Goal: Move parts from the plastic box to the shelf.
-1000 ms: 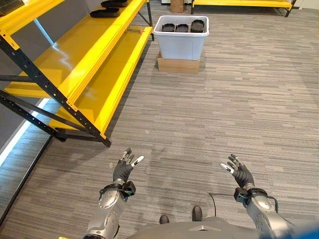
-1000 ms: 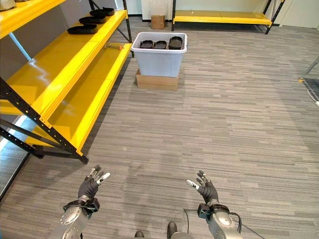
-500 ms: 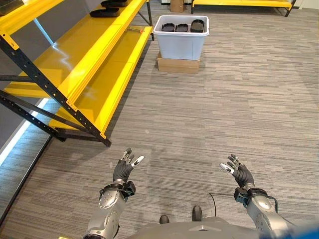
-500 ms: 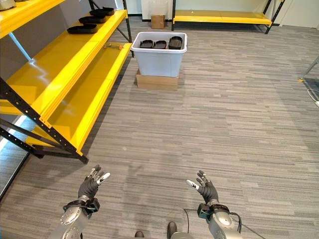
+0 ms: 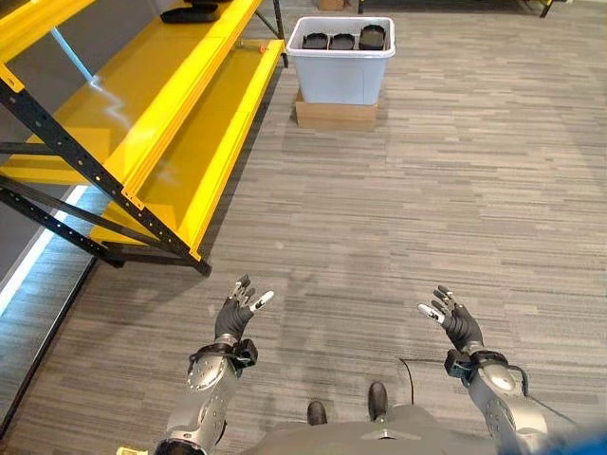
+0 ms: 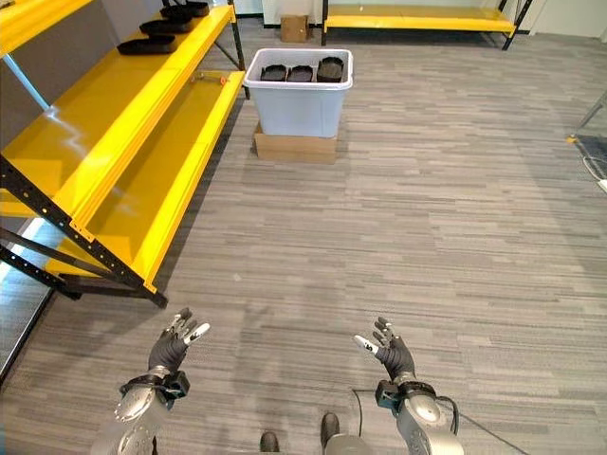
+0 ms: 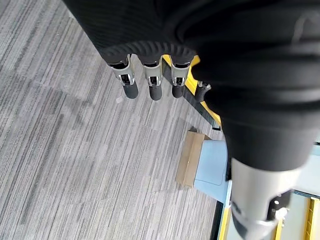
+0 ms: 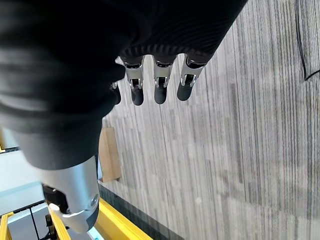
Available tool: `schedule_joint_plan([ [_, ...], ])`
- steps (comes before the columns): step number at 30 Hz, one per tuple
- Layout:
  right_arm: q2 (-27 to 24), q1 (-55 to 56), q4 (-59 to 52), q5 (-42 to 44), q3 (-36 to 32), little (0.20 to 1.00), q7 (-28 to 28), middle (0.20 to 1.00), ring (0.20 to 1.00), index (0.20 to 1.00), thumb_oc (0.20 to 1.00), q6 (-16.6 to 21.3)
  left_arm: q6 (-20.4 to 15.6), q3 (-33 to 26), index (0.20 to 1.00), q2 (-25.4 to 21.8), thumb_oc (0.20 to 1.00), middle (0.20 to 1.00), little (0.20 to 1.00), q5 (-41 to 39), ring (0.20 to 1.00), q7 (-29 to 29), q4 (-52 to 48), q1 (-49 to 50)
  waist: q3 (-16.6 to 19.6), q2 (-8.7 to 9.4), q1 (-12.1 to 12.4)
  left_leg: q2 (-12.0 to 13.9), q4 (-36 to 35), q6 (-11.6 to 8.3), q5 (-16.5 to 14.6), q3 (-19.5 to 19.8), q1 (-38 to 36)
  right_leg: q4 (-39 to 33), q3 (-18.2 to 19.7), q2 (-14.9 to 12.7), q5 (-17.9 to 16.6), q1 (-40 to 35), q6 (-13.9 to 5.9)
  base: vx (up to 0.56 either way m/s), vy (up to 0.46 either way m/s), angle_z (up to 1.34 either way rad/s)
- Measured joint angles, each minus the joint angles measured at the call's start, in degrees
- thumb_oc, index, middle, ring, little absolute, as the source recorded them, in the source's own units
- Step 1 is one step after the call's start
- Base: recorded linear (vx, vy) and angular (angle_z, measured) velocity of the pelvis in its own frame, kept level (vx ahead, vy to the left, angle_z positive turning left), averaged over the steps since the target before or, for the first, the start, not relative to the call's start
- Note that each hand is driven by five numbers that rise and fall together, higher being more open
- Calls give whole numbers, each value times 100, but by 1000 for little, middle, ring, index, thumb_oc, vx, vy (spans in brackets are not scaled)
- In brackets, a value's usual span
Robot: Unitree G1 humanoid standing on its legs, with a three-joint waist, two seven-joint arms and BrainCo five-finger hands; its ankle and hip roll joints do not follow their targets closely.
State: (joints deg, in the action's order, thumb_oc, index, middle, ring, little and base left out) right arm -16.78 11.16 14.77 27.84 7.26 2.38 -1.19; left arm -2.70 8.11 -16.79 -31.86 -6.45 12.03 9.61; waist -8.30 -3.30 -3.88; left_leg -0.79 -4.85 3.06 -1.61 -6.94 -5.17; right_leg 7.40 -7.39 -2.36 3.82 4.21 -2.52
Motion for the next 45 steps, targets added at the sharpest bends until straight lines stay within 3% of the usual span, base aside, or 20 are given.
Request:
schedule_joint_plan([
  [1, 20, 5, 27, 0, 6, 1000, -9, 1000, 1000, 1000, 1000, 0, -3, -17, 1000, -5, 1000, 1000, 1000, 0, 1000, 0, 3, -59, -15, 34, 17, -48, 36, 32, -22, 15, 3, 138, 0, -47, 84, 48, 35, 8, 285, 16],
  [4, 2, -37, 31, 6, -45, 1000, -56, 1000, 1000, 1000, 1000, 5, -6, 29, 1000, -31, 1000, 1000, 1000, 129, 1000, 9, 91, -169, -353, -97, -154, -205, 259, 284, -141, 129, -26, 2188, -74, -457, 223, 980, -215, 43, 146, 18],
  [6, 95, -8, 80, 10, -1, 1000, -68, 1000, 1000, 1000, 1000, 1, 2, -56, 1000, -56, 1000, 1000, 1000, 177, 1000, -2, 125, -76, -373, 0, -112, -324, 429, 351, -319, 35, 41, 2315, -171, -650, 274, 1080, -230, 170, 74, -23],
  [8, 83, -10, 73, 12, 16, 1000, -113, 1000, 1000, 1000, 1000, -8, 8, -56, 1000, -55, 1000, 1000, 1000, 193, 1000, 0, 135, -8, -413, -54, -138, -322, 372, 386, -309, 62, 35, 2289, -126, -481, 413, 1215, -218, 158, -36, -26],
  [10, 61, 55, 15, 46, 10, 1000, -112, 1000, 1000, 1000, 1000, -10, 7, -39, 1000, -100, 1000, 1000, 1000, 204, 1000, 42, 128, -115, -480, -113, -236, -212, 287, 355, -263, 96, 91, 1427, 14, -158, 352, 1429, -238, 299, -101, -1],
  [14, 56, 60, 5, 70, 2, 1000, -102, 1000, 1000, 1000, 1000, -12, 2, -85, 1000, -103, 1000, 1000, 1000, 211, 1000, 141, 180, -159, -435, 114, -300, -227, 251, 179, -499, 66, -70, -851, -444, -440, -341, 1584, -473, 272, -111, 7],
  [17, 46, 160, -22, 65, -9, 1000, -113, 1000, 1000, 1000, 1000, -12, 3, -73, 1000, -24, 1000, 1000, 1000, 227, 1000, 158, 183, 52, -332, 166, -300, -147, 186, -33, -765, 160, -467, -802, -417, -564, -513, 1443, -434, 327, -169, 16],
  [18, -28, 249, -23, 64, -30, 1000, -112, 1000, 1000, 1000, 1000, -8, 4, -17, 1000, 110, 1000, 1000, 1000, 275, 1000, 161, 185, 143, -186, 5, -299, 101, 187, -186, -918, 238, -632, -609, -455, -406, -1012, 1415, -373, 326, -216, 52],
  [20, -117, 275, -24, 66, -42, 1000, -116, 1000, 1000, 1000, 1000, -13, 4, 76, 1000, 188, 1000, 1000, 1000, 329, 1000, 233, 174, 132, -57, -182, -388, 399, 234, -267, -921, 461, -709, -428, -461, -145, -1239, 1299, -158, 401, -275, 62],
  [23, -248, 77, -30, 68, -104, 1000, -144, 1000, 1000, 1000, 1000, 16, -6, 82, 1000, 200, 1000, 1000, 1000, 326, 1000, 235, 152, 19, -30, -221, -362, 687, 550, -453, -791, 421, -764, -97, -562, 94, -978, 1210, 424, 252, -204, 11],
  [28, -365, -46, 12, 85, -165, 1000, -171, 1000, 1000, 1000, 1000, 46, -12, 136, 1000, 215, 1000, 1000, 1000, 308, 1000, 236, 162, -39, 95, -212, -459, 1005, 1530, -921, -513, 510, -578, 251, -689, 317, -262, 907, 554, 257, -242, 6],
  [30, -413, -42, -10, 110, -157, 1000, -177, 1000, 1000, 1000, 1000, 48, -13, 137, 1000, 213, 1000, 1000, 1000, 294, 1000, 235, 153, -76, 124, -162, -455, 1035, 1779, -1026, -279, 559, -498, 292, -709, 423, -86, 852, 728, 247, -282, -5],
  [31, -411, 57, -12, 116, -168, 1000, -178, 1000, 1000, 1000, 1000, 46, -13, 136, 1000, 209, 1000, 1000, 1000, 220, 1000, 234, 152, -146, 120, -86, -430, 1075, 2632, -1114, -228, 738, -215, 213, -685, 447, -25, 663, 812, 183, -253, -4],
  [34, -406, 97, 1, 123, -146, 1000, -153, 1000, 1000, 1000, 1000, 51, -10, 145, 1000, 176, 1000, 1000, 1000, 161, 1000, 236, 147, -157, 79, 190, -255, 986, 4374, -1141, 630, 889, 657, 53, -518, 502, 164, 304, 1123, 189, -200, -18],
  [36, -296, 104, -22, 127, -206, 1000, -71, 1000, 1000, 1000, 1000, 57, -6, 178, 1000, 57, 1000, 1000, 1000, 162, 1000, 245, 95, -159, -72, 537, -129, 687, 4954, -917, -298, 748, 1519, -246, -383, 394, 217, -83, 1191, 200, -62, -7],
  [37, -238, 85, 2, 130, -254, 1000, -32, 1000, 1000, 1000, 1000, 65, -28, 186, 1000, 57, 1000, 1000, 1000, 161, 1000, 233, 83, -173, -174, 691, 5, 449, 4450, -627, -514, 590, 1940, -390, -348, 279, 80, -216, 1118, 221, -2, -12],
  [39, -250, -1, 4, 130, -262, 1000, -15, 1000, 1000, 1000, 1000, 97, -5, 183, 1000, 11, 1000, 1000, 1000, 161, 1000, 236, 80, 11, -193, 680, 70, 393, 3951, -614, -511, 398, 2294, -524, -290, 306, 75, -423, 1094, 230, 32, -25],
  [40, -213, 12, 1, 128, -240, 1000, 2, 1000, 1000, 1000, 1000, 130, -4, 160, 1000, 18, 1000, 1000, 1000, 161, 1000, 242, 96, 136, -205, 696, 89, 384, 2863, -606, -460, 251, 2401, -776, -284, 332, 104, -724, 987, 265, 62, -8],
  [41, -216, 65, 34, 126, -219, 1000, 0, 1000, 1000, 1000, 1000, 131, -4, 147, 1000, 32, 1000, 1000, 1000, 163, 1000, 243, 102, 223, -221, 609, 126, 403, 1538, -624, -174, 259, 2337, -964, -266, 420, 103, -969, 936, 294, 72, -22],
  [45, -261, 93, 241, 101, -103, 1000, 4, 1000, 1000, 1000, 1000, 128, -8, 75, 1000, 41, 1000, 1000, 1000, 165, 1000, 237, 128, 369, -186, 406, 185, 459, 522, -657, 362, 791, 2350, -1252, 112, 591, 296, -1614, 723, 300, 112, -47],
])
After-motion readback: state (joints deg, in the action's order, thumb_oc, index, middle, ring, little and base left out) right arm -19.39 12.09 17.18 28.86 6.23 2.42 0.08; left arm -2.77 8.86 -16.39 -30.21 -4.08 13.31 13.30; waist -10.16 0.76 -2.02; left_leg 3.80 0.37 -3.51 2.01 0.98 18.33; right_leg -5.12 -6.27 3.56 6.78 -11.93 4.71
